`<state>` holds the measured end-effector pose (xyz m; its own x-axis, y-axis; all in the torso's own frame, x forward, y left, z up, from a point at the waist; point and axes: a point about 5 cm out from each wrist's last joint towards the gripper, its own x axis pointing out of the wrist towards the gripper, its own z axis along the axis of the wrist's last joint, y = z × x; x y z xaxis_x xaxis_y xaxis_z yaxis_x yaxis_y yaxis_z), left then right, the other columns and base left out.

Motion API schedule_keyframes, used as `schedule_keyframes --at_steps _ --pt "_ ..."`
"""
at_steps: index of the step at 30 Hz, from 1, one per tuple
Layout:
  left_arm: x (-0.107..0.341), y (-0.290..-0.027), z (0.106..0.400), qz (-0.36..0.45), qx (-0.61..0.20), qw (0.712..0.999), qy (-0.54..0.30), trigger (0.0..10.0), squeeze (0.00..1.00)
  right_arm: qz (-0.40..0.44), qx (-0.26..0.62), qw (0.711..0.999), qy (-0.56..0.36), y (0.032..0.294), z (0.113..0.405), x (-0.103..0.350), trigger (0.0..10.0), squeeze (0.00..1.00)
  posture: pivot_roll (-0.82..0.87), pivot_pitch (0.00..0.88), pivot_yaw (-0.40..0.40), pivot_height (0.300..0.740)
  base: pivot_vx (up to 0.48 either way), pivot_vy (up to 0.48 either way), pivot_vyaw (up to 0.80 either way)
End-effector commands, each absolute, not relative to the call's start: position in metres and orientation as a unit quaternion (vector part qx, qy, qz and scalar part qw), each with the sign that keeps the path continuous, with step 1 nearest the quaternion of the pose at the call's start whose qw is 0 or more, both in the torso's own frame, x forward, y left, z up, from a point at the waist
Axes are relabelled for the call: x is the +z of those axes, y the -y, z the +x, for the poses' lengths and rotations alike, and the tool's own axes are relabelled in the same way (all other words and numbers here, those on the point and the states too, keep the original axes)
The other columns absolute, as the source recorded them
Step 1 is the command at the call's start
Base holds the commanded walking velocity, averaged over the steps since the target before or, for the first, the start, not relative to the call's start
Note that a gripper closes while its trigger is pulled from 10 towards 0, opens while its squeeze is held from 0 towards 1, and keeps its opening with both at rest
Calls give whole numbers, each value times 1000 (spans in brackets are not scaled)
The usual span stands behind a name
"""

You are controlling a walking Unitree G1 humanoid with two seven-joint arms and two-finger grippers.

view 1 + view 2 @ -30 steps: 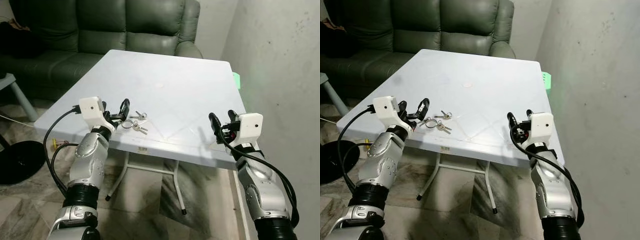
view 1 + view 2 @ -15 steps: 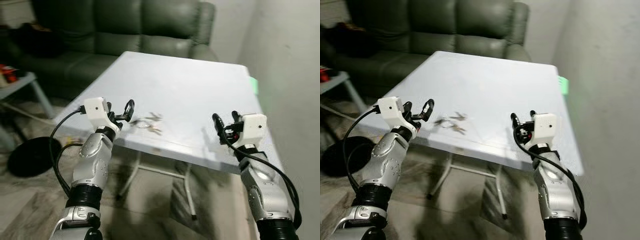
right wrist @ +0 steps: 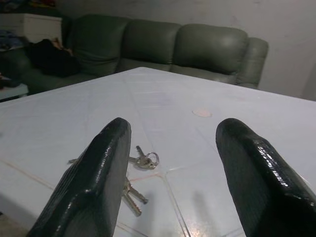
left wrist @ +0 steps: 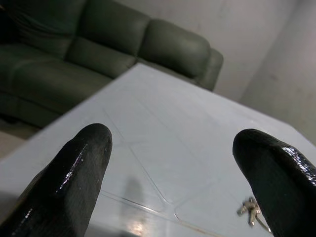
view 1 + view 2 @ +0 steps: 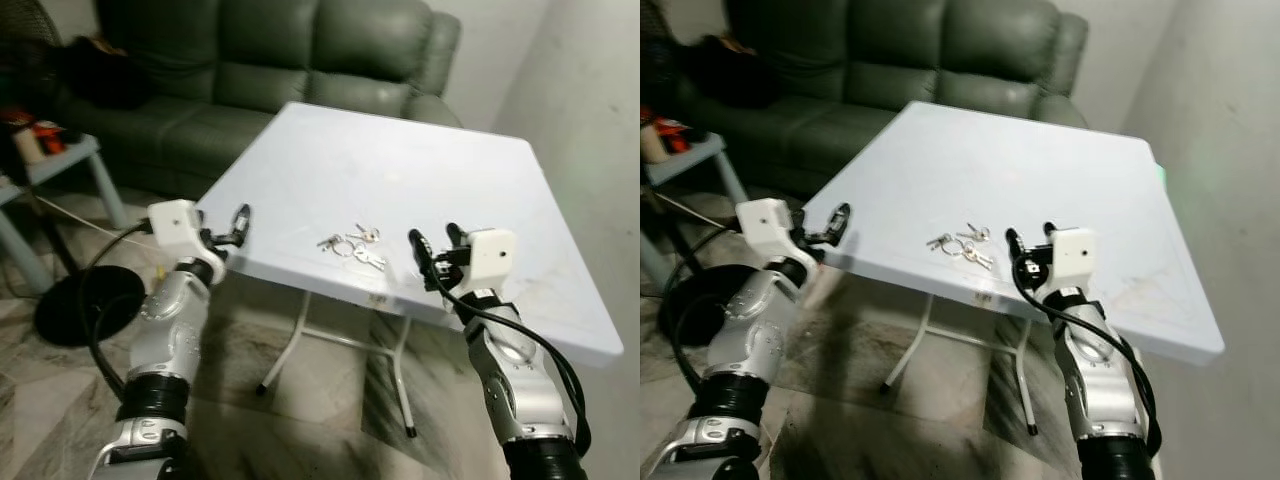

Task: Hang keys on a hook

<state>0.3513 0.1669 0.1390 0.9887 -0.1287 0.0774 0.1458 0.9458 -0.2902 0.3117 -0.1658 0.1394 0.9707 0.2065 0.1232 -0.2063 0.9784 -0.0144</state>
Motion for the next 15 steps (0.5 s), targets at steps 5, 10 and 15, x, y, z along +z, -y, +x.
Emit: schedule_keyframes --at_steps 5,10,15 --pt "144 -159 353 -154 -76 985 33 10000 0 -4 95 993 65 174 312 143 10000 0 -81 0 -55 740 0 476 0" --pt "145 -159 353 -161 -72 984 36 10000 0 -3 95 993 65 174 313 144 10000 0 -81 0 -58 740 0 0 0" --pt "145 -158 354 -158 -68 985 35 10000 0 -3 95 993 68 174 314 145 10000 0 -82 0 -58 740 0 0 0"
